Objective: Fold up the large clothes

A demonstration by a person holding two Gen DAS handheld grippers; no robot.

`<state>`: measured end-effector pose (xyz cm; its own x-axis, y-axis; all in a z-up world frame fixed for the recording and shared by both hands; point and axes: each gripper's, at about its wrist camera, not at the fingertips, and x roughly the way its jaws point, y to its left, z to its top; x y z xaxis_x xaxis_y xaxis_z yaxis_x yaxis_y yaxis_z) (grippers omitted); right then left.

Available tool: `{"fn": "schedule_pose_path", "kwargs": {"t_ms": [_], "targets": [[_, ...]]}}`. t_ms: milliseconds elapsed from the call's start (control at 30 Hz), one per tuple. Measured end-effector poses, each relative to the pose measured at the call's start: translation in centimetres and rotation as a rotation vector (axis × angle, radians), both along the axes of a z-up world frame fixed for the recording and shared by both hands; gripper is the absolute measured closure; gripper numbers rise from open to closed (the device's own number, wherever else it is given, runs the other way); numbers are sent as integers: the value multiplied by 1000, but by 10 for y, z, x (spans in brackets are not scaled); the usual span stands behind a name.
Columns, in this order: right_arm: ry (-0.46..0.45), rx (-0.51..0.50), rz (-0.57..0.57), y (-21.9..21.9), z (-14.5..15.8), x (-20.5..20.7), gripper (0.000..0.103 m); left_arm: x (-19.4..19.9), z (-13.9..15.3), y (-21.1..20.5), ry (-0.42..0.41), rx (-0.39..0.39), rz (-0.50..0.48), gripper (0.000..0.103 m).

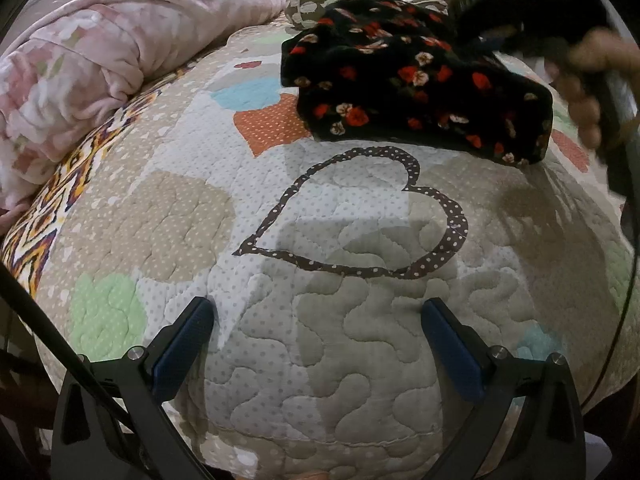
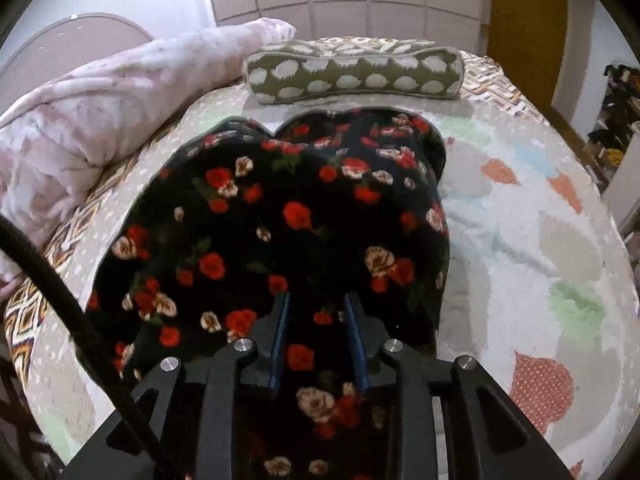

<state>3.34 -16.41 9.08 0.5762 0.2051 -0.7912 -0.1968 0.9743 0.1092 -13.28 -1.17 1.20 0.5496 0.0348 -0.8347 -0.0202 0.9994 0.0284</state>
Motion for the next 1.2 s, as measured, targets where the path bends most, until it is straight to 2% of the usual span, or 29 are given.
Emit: {"fn": "schedule_pose_path", "kwargs": {"t_ms": [133, 167, 200, 267, 300, 333, 367, 433, 567, 600, 700, 800, 900, 1067, 1200], "targets": [[-96, 90, 9, 9, 32, -5, 74, 0, -1, -2, -9, 6, -1, 0], [-125, 89, 15, 16, 36, -3, 72, -1, -1, -3, -11, 5, -1, 0], [-135, 90, 23, 22, 37, -1, 65, -1, -1, -2, -12, 2, -2, 0], [-97, 92, 43, 36, 24, 15, 55, -1, -1, -2, -12, 0, -2, 0], [-58, 81, 50, 42, 13, 23, 47, -2, -1, -2, -13, -1, -3, 0], [10, 59, 71, 49, -2, 32, 43, -2, -1, -2, -13, -1, -2, 0], [41, 34, 87, 55, -10, 38, 41, -2, -1, -2, -14, 0, 1, 0], [-5, -7, 102, 59, -1, 30, 41, -2, -1, -3, -19, 6, -1, 0], [-61, 90, 120, 40, 23, -13, 38, -2, -1, -5, -20, 12, 2, 0], [-68, 105, 111, 32, 25, -23, 35, -2, -1, -6, -18, 16, 1, 0], [-82, 126, 69, 3, 24, -64, 33, -1, 2, -6, -6, 25, -11, 0], [-84, 111, 0, -26, 11, -104, 32, -4, 7, -5, -6, 28, -3, 0], [-48, 90, -73, -54, -11, -138, 32, -10, 14, -9, -10, 35, 0, 0], [-7, 40, -138, -75, -30, -176, 31, -20, 26, -18, -27, 36, -29, 0], [-15, 13, -152, -77, -31, -198, 27, -27, 36, -25, -50, 49, -47, 0]]}}
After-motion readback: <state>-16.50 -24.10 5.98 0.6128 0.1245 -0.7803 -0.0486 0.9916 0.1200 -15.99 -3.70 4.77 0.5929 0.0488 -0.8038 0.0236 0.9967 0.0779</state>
